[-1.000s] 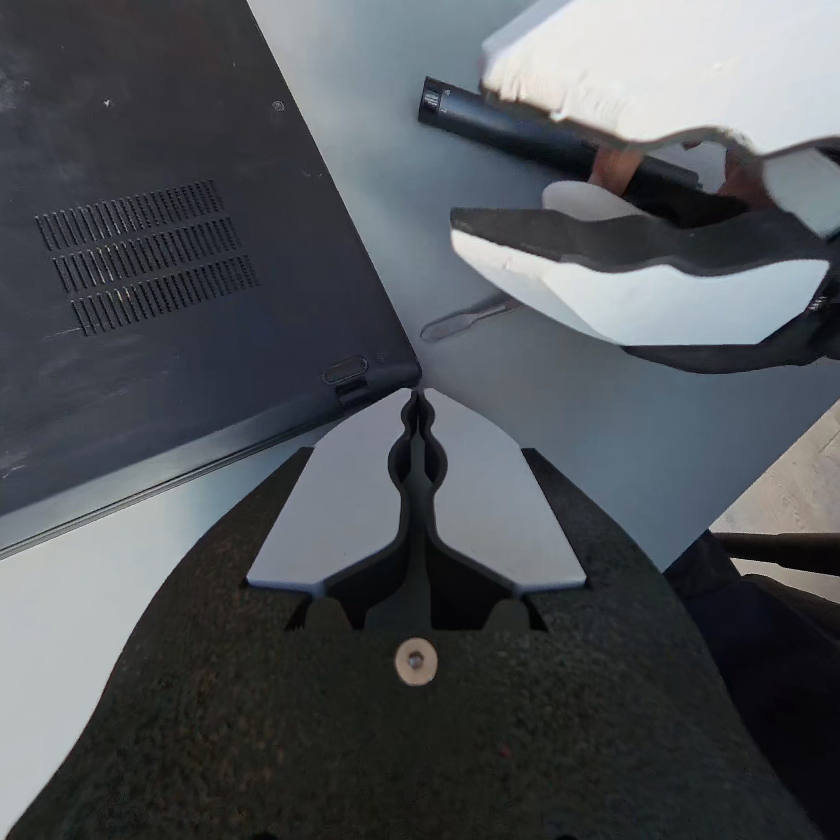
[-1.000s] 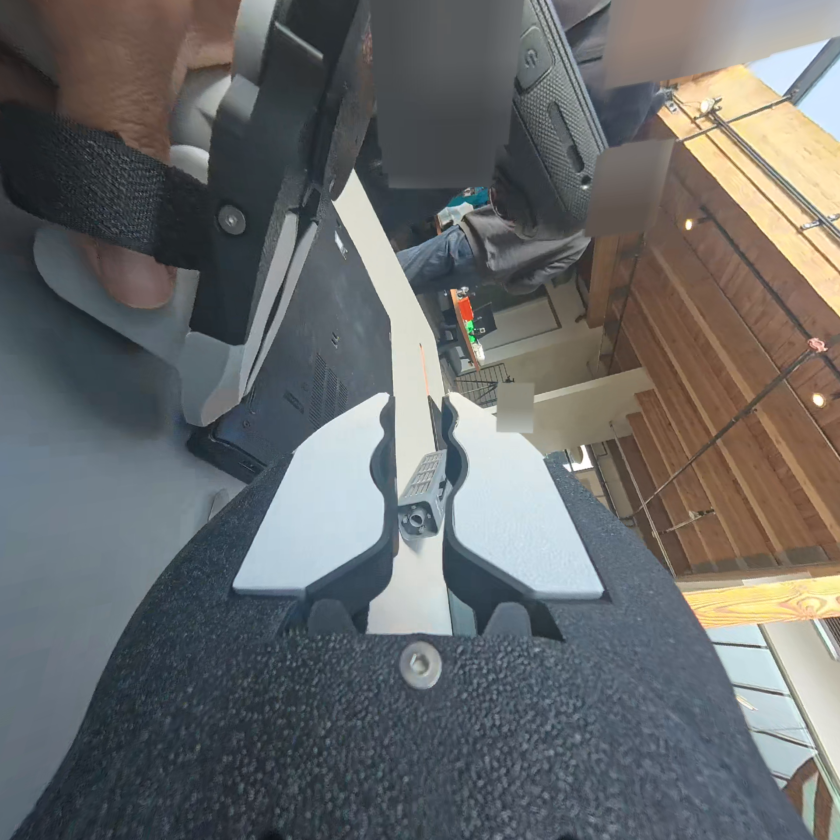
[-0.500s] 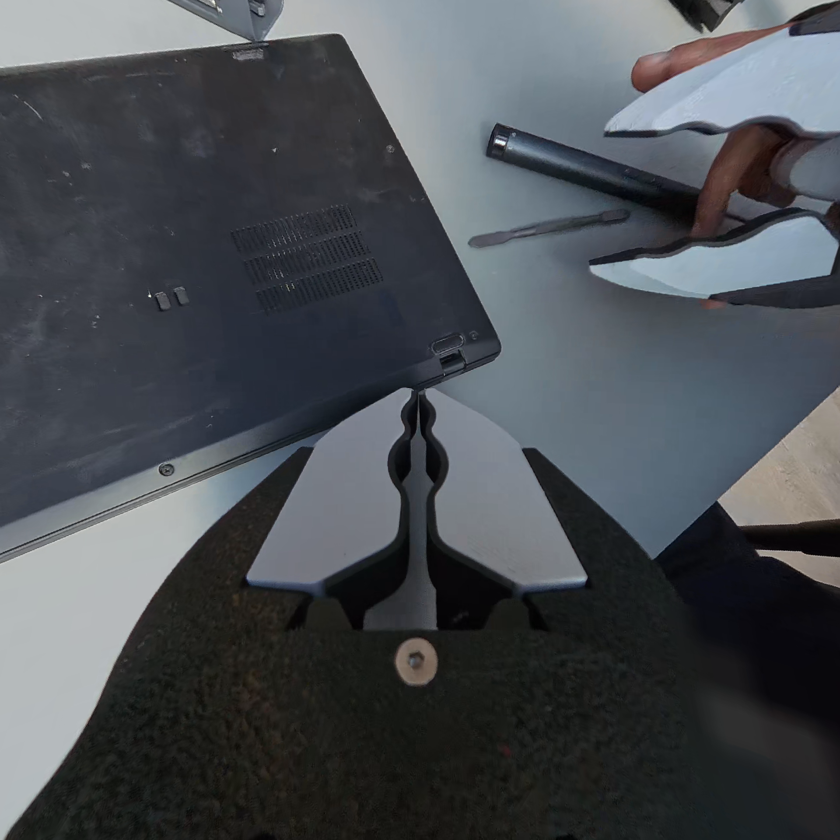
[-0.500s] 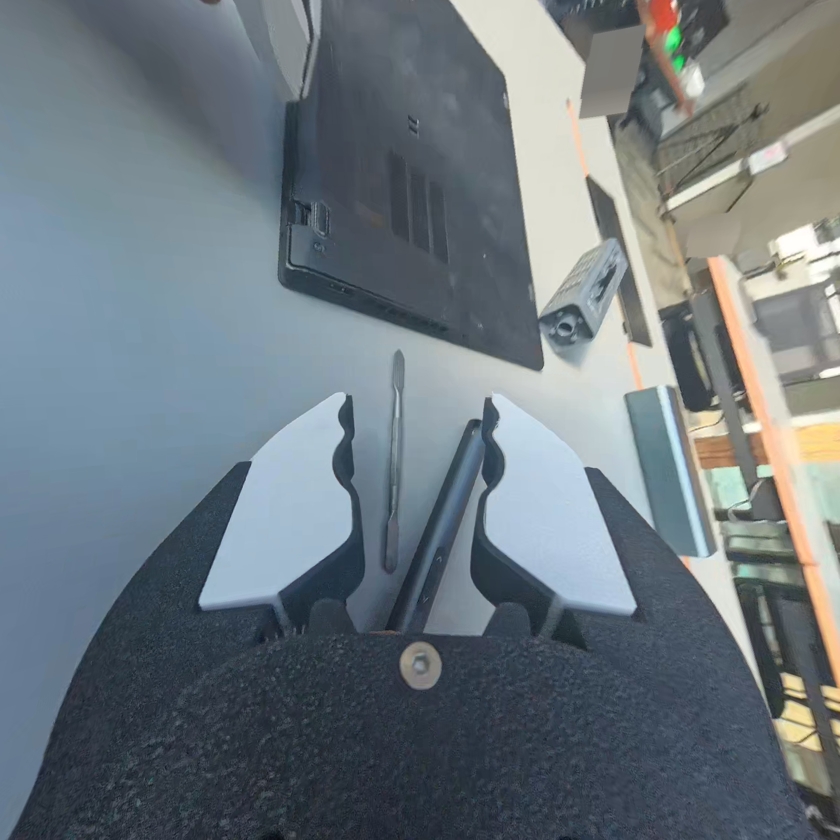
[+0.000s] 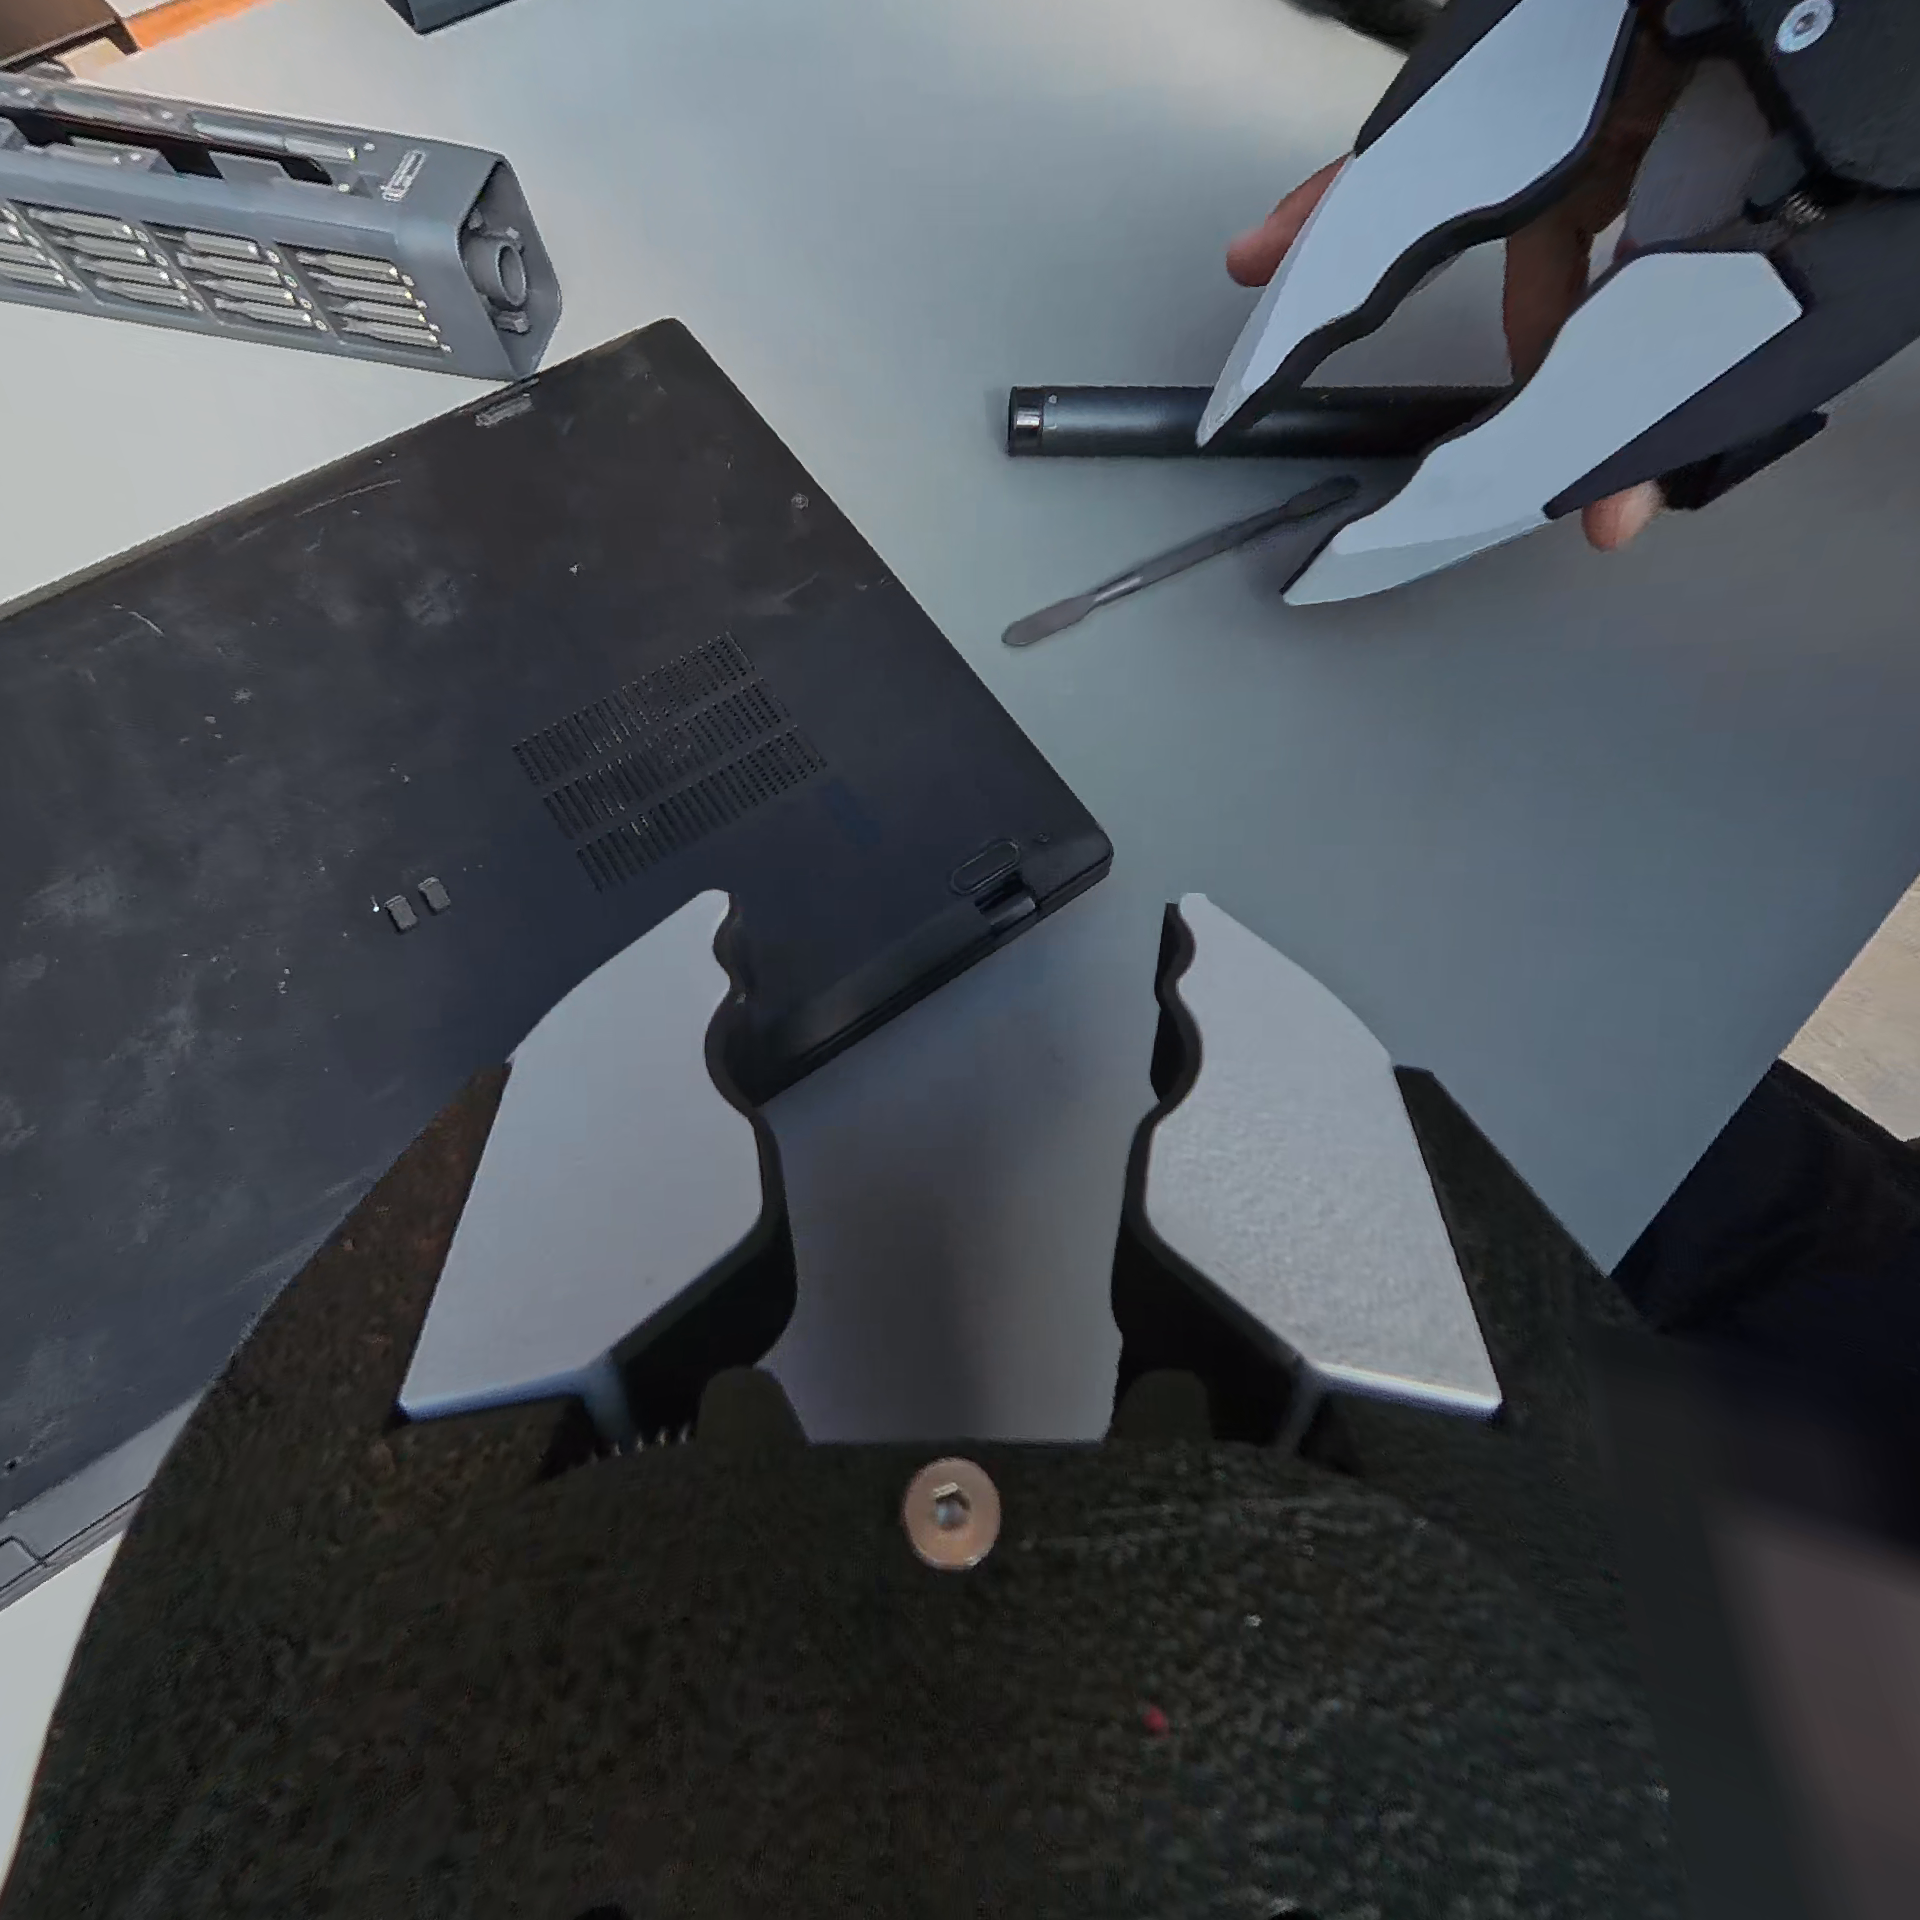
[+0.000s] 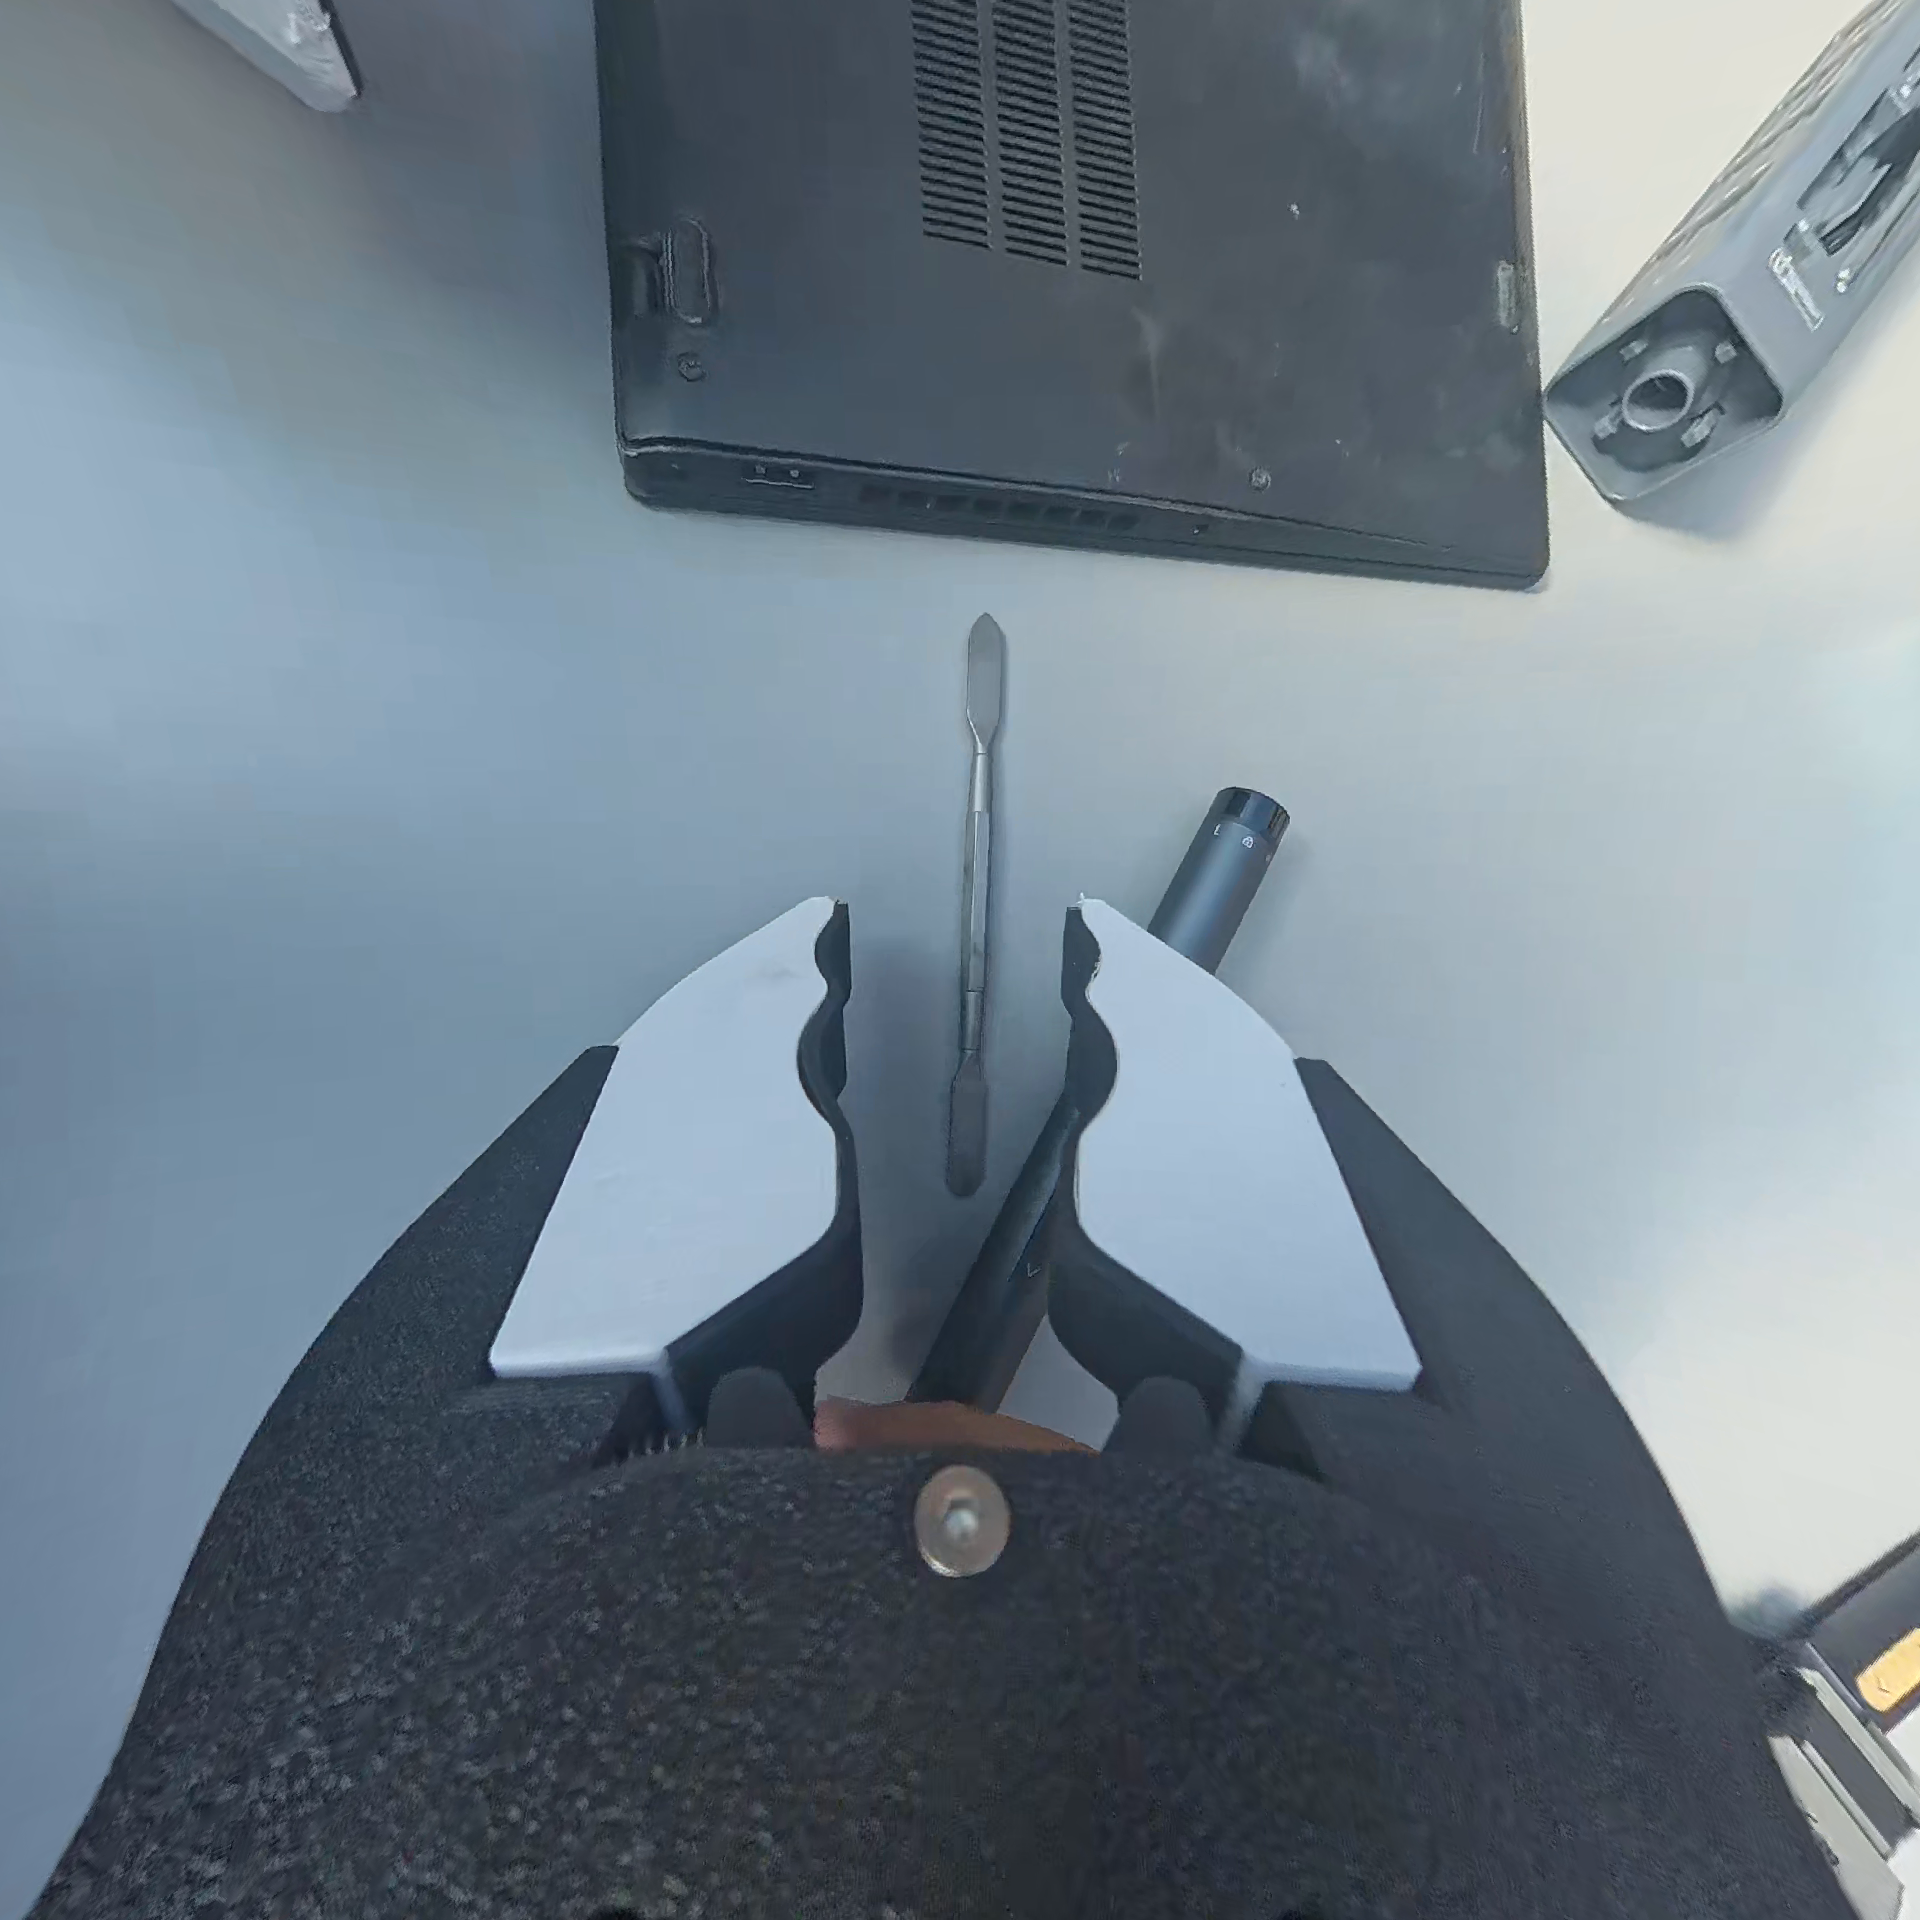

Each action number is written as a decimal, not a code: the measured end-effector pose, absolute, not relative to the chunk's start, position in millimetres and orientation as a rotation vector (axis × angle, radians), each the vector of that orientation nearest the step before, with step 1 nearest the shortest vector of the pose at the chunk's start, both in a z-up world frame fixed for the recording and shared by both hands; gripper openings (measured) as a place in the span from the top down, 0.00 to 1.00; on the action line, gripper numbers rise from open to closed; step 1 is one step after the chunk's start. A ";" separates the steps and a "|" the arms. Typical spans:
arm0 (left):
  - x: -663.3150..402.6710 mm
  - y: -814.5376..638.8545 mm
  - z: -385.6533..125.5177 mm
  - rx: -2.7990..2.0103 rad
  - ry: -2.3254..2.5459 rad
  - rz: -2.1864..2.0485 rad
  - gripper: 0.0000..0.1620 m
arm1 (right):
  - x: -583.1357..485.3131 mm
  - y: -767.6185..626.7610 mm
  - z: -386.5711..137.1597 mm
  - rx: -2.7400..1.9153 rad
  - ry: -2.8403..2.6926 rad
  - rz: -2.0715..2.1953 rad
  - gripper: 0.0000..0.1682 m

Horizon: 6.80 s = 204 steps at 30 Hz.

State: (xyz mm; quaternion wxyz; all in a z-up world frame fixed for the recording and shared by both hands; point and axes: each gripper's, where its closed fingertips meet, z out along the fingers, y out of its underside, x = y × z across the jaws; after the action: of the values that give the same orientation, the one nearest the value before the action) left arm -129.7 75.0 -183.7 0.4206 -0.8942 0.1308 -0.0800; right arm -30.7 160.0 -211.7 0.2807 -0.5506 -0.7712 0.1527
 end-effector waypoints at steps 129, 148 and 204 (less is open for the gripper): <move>-197.3 2.3 -209.2 -2.127 0.658 0.077 0.60 | -20.6 64.7 -206.8 -2.940 -2.008 0.931 0.98; -162.7 15.4 -207.0 -2.128 0.717 0.042 0.62 | -38.4 111.4 -224.4 -1.936 -2.327 0.131 0.98; -69.4 104.0 -223.9 -2.304 1.893 -0.781 0.97 | -21.2 124.8 -214.9 -1.677 -2.196 0.531 0.86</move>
State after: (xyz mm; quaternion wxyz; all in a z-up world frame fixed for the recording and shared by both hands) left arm -69.4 104.0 -223.9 0.0294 -0.7471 0.6139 -0.2533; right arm -21.2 124.8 -214.9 0.1632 -0.5880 -0.7701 0.1862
